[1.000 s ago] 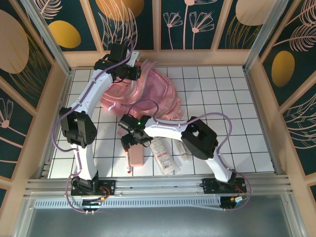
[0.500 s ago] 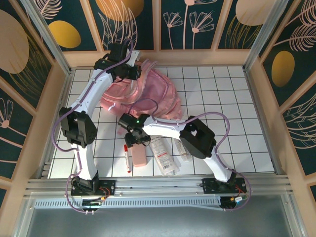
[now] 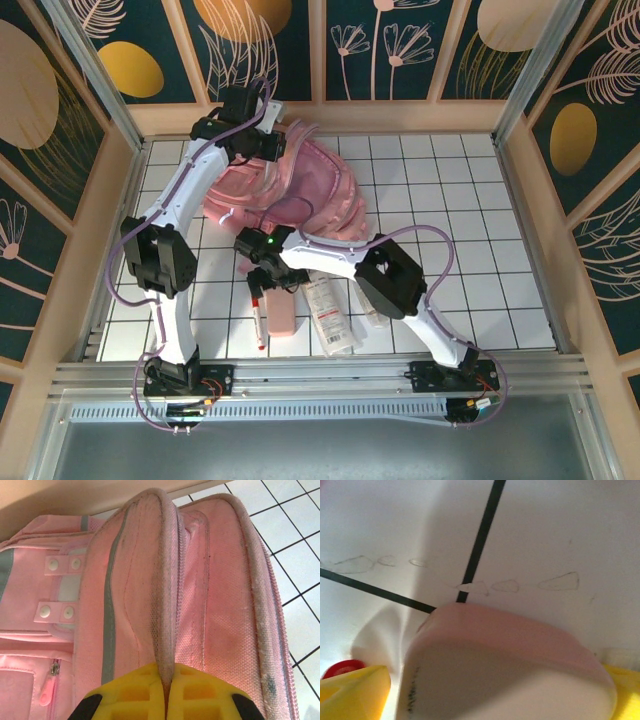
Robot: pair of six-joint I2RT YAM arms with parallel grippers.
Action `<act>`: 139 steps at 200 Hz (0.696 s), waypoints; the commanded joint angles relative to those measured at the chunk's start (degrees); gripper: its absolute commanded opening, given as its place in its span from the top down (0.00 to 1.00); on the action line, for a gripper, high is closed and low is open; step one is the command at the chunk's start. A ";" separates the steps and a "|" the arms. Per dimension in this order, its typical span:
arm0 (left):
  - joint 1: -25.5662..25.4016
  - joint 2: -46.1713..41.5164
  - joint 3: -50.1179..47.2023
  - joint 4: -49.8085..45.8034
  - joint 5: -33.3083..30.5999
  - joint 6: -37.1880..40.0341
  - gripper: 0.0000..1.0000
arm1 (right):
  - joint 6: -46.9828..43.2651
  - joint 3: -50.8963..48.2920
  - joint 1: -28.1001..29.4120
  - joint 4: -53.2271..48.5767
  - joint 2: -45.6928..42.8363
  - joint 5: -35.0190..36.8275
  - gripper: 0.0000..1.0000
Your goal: Pack books, pencil case, and school supplies into a backpack
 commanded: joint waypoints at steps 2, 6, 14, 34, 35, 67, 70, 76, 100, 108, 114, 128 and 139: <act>0.73 -0.31 3.77 2.71 -2.71 2.89 1.00 | 2.48 0.15 -0.28 -6.31 1.76 -5.78 0.03; 0.78 -0.28 3.77 2.70 -2.89 2.94 1.00 | 3.00 0.08 -0.62 -6.00 1.71 -7.17 0.05; 0.79 -0.35 3.82 2.63 -3.07 3.07 1.00 | 4.09 -0.72 -1.15 -4.70 1.46 -9.71 0.12; 0.77 -0.46 3.35 2.70 -3.22 2.98 1.00 | 8.81 -1.92 -2.92 -4.03 0.83 -10.17 0.19; 0.80 -0.49 3.30 2.70 -3.22 2.96 1.00 | 9.05 -2.00 -3.04 -4.03 0.81 -10.22 0.19; 0.80 -0.58 2.54 2.44 -3.85 3.07 1.00 | 15.99 -2.89 -5.26 -2.58 -0.90 -6.89 0.34; 0.79 -0.61 2.46 2.36 -3.95 3.17 1.00 | 16.25 -2.41 -5.28 -2.80 -0.81 -6.54 0.34; 0.81 -0.74 2.39 2.35 -4.30 3.33 1.00 | 16.32 -1.49 -5.18 -3.25 -0.37 -5.88 0.35; 0.83 -1.22 2.37 2.44 -5.47 3.84 1.00 | 17.04 2.04 -4.50 -5.92 1.05 -3.47 0.37; 0.81 -1.32 2.43 2.53 -5.58 3.83 1.00 | 17.23 2.53 -4.40 -6.47 0.46 -2.40 0.40; 0.82 -1.42 2.58 2.53 -5.50 3.82 1.00 | 17.79 2.55 -4.27 -6.66 -0.45 -1.39 0.42; 0.79 -1.40 2.93 2.36 -5.25 3.81 1.00 | 19.55 1.41 -4.28 -6.33 -4.07 0.75 0.46; 0.79 -1.41 3.07 2.18 -4.78 3.61 1.00 | 21.40 0.08 -4.65 -6.08 -7.51 3.08 0.47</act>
